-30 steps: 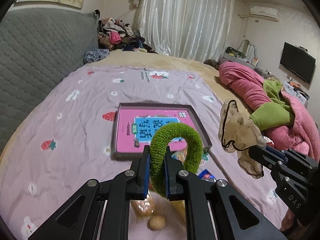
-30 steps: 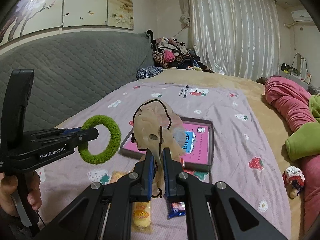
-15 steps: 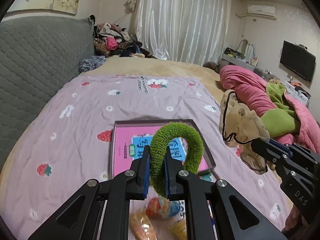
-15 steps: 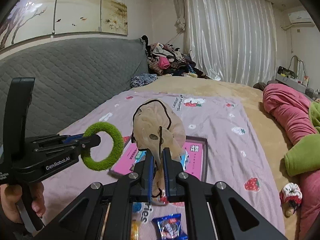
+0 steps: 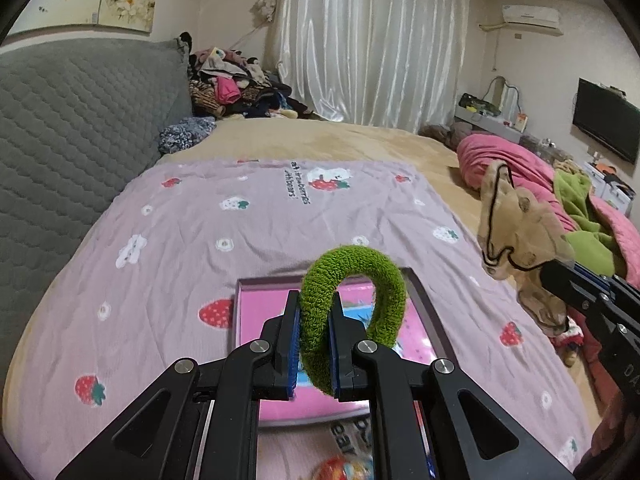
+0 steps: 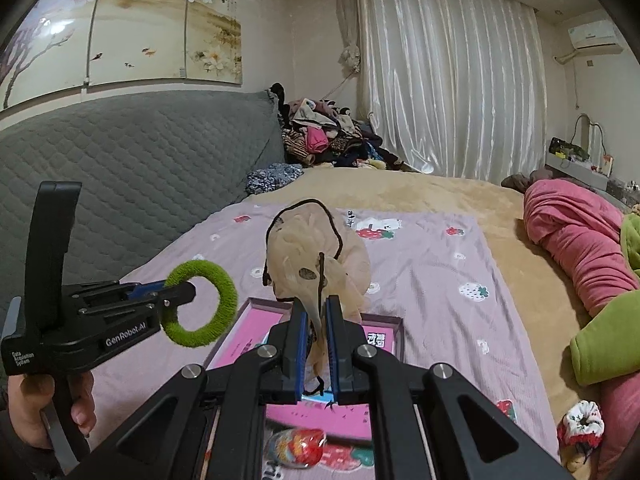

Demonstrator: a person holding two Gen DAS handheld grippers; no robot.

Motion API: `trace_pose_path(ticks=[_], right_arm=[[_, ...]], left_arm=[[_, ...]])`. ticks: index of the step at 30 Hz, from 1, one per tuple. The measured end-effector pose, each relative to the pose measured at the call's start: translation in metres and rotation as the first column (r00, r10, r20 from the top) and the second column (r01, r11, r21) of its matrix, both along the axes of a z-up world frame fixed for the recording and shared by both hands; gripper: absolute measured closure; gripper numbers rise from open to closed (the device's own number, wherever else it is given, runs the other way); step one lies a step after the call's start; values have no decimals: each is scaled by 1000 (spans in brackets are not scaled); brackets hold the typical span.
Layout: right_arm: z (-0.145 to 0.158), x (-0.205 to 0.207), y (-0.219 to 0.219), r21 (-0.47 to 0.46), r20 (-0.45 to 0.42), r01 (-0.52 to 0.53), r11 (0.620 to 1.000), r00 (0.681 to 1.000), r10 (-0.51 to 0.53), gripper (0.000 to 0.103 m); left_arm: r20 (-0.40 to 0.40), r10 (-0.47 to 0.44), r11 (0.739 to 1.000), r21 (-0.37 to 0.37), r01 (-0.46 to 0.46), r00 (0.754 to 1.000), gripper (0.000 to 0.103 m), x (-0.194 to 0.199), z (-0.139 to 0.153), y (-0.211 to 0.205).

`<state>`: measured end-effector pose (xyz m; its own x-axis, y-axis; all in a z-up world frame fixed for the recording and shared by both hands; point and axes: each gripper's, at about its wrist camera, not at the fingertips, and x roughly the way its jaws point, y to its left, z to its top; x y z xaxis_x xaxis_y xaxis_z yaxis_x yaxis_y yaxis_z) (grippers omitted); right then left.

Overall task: Organize objects
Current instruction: 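Carry the hair tie and scrunchie with both tools over the pink book tray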

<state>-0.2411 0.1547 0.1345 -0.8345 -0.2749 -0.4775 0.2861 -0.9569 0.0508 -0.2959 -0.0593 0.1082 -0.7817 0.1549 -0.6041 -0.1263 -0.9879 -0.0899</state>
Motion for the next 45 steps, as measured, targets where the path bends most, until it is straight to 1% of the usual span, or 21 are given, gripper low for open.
trace_pose_path(ticks=[1, 5, 9, 12, 19, 23, 27, 31, 36, 41, 45], right_arm=[[-2, -5, 2, -2, 1, 3, 1000, 1000, -3, 94], [-14, -24, 4, 2, 14, 9, 1000, 1000, -9, 94], [-28, -45, 5, 2, 26, 18, 1000, 999, -18, 94], [-39, -60, 8, -1, 41, 28, 1000, 999, -28, 94], [-77, -90, 15, 3, 99, 43, 999, 994, -43, 94], [-101, -104, 16, 16, 140, 36, 999, 989, -38, 94], [-119, -118, 17, 19, 171, 43, 999, 984, -45, 94], [-138, -134, 17, 35, 202, 47, 998, 978, -53, 94], [-158, -153, 12, 45, 240, 45, 998, 969, -55, 94], [-177, -161, 5, 77, 261, 32, 997, 964, -51, 94], [-191, -169, 2, 99, 284, 45, 994, 956, -72, 94]], left_arm=[[-3, 6, 1000, -7, -6, 1000, 91, -6, -2, -1], [4, 11, 1000, 5, -11, 1000, 91, -26, -11, -4], [18, 16, 1000, 9, -16, 1000, 91, -47, -27, -5], [22, 16, 1000, -2, -16, 1000, 91, -59, -40, -2], [51, 2, 1000, -13, -1, 999, 91, -87, -79, 1], [78, 8, 1000, 13, -9, 997, 91, -107, -101, -3], [95, 14, 1000, -1, -14, 995, 91, -120, -119, -6], [121, 23, 1000, 16, -25, 992, 91, -137, -140, -13], [153, 34, 998, 43, -41, 988, 91, -148, -164, -18], [174, 35, 997, 59, -46, 984, 91, -154, -177, -19], [177, 53, 998, 28, -59, 983, 91, -160, -182, -19]])
